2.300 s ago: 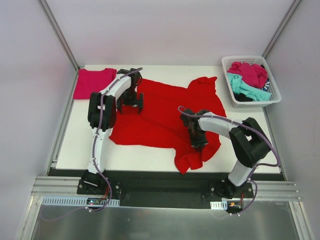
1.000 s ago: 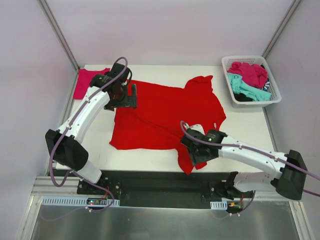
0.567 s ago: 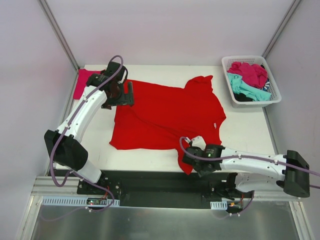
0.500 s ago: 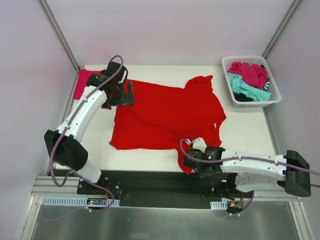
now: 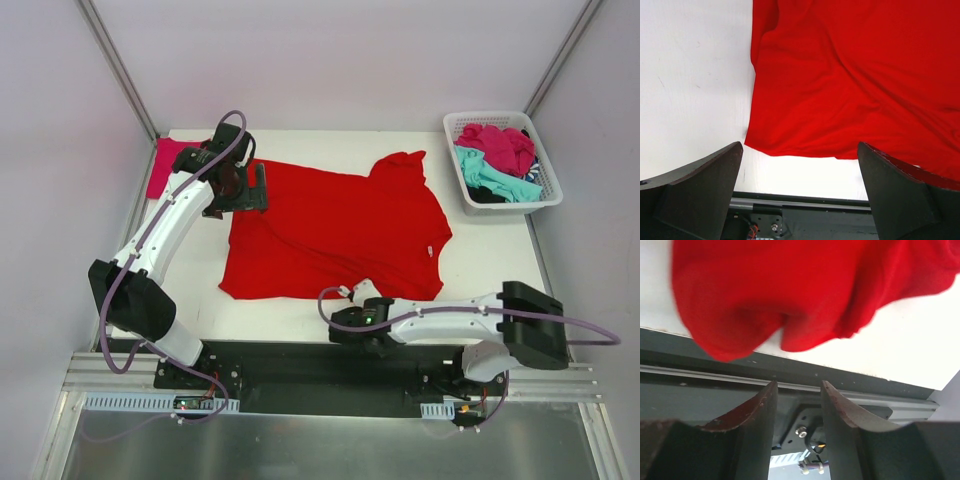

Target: Fold and stack the t-shirts

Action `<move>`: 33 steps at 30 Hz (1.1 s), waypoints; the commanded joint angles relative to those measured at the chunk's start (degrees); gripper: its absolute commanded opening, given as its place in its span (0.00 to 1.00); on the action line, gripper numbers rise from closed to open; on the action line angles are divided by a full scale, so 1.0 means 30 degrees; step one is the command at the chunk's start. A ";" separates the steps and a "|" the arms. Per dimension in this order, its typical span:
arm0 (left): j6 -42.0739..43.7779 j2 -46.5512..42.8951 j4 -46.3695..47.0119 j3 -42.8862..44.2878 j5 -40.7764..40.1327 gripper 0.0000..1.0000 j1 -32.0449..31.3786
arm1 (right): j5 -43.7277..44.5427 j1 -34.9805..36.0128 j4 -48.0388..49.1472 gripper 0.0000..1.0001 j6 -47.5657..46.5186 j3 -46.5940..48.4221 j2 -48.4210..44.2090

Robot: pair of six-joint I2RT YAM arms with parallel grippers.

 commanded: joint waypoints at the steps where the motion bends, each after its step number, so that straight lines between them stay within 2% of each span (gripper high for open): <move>1: 0.0380 -0.0168 -0.0296 0.0634 -0.0318 0.99 -0.0008 | 0.0507 0.0422 0.0678 0.42 -0.0208 0.1421 0.1714; 20: 0.0439 -0.0138 -0.0354 0.0575 -0.0669 0.99 0.0021 | 0.1562 0.0599 0.0593 0.39 0.0993 0.1570 0.4616; 22: 0.0498 -0.0138 -0.0383 0.0575 -0.0699 0.99 -0.0008 | 0.1562 0.0570 0.0769 0.37 0.1051 0.1511 0.4675; 23: 0.0498 -0.0138 -0.0384 0.0575 -0.0728 0.99 -0.0008 | 0.1620 0.0599 0.0799 0.31 0.1080 0.1511 0.4704; 26: 0.0469 -0.0196 -0.0442 0.0546 -0.0729 0.99 -0.0008 | 0.1766 0.0599 0.0887 0.24 0.1168 0.1394 0.4968; 33: 0.0468 -0.0285 -0.0501 0.0399 -0.0728 0.99 0.0021 | 0.2176 0.0599 0.0917 0.24 0.1286 0.1335 0.5290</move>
